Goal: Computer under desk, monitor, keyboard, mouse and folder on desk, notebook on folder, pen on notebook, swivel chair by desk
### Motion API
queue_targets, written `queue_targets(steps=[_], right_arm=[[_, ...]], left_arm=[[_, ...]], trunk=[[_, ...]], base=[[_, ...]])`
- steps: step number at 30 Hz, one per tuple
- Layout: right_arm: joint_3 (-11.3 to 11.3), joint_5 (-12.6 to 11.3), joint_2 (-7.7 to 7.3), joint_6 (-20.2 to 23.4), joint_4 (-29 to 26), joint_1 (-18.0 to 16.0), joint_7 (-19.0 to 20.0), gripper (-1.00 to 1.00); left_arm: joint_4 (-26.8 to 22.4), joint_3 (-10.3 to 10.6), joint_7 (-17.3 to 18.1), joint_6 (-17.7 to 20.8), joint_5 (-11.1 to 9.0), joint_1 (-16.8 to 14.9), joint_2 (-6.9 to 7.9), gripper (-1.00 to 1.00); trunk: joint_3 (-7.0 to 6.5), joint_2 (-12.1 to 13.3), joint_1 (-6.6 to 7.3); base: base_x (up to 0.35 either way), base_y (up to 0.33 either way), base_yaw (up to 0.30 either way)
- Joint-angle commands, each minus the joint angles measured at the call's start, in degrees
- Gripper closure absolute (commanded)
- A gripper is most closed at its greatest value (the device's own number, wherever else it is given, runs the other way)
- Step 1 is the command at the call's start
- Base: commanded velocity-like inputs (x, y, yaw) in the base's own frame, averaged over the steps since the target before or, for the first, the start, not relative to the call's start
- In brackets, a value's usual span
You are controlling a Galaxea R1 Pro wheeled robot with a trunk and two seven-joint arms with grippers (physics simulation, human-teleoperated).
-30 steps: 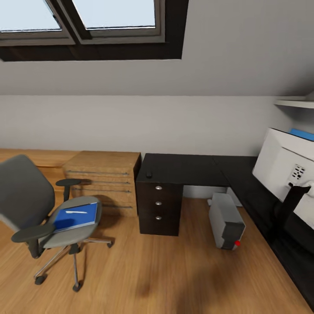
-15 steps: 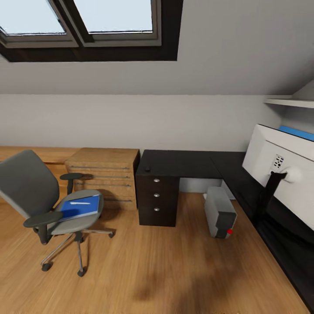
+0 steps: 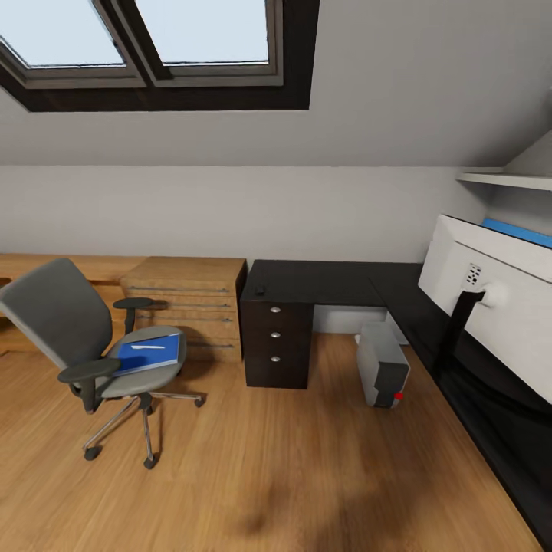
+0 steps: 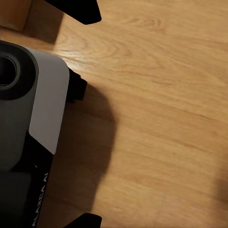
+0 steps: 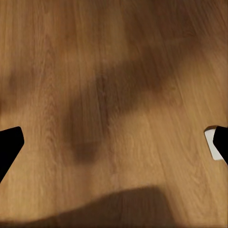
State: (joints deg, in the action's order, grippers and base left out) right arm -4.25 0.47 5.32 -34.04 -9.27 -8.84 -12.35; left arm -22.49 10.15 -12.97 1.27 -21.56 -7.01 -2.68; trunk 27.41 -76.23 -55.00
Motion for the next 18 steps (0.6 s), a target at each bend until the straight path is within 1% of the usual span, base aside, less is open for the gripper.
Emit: queue_targets(steps=[1,7,10,13,18], right_arm=[[-0.4,0.1,0.04,-0.2,0.0,0.0,0.1,-1.0],[-0.4,0.1,0.04,-0.2,0.0,0.0,0.1,-1.0],[-0.4,0.1,0.04,-0.2,0.0,0.0,0.1,-1.0],[-0.4,0.1,0.04,-0.2,0.0,0.0,0.1,-1.0],[-0.5,0.1,0.04,-0.2,0.0,0.0,0.1,-1.0]], left_arm=[[-0.1,0.5,-0.5,0.1,-0.4,0.0,0.05,-1.0],[-0.1,0.5,-0.5,0.1,-0.4,0.0,0.12,-1.0],[-0.1,0.5,-0.5,0.1,-0.4,0.0,0.13,-1.0],[-0.1,0.4,-0.5,0.1,-0.4,0.0,0.13,-1.0],[-0.1,0.4,-0.5,0.1,-0.4,0.0,0.13,-1.0]], trunk=[[0.06,0.0,0.01],[0.06,0.0,0.01],[0.06,0.0,0.01],[0.06,0.0,0.01],[0.06,0.0,0.01]], base=[[-0.023,-0.001,0.0],[-0.012,0.0,0.0],[-0.089,0.0,0.0],[-0.163,0.0,0.0],[-0.276,0.0,0.0]])
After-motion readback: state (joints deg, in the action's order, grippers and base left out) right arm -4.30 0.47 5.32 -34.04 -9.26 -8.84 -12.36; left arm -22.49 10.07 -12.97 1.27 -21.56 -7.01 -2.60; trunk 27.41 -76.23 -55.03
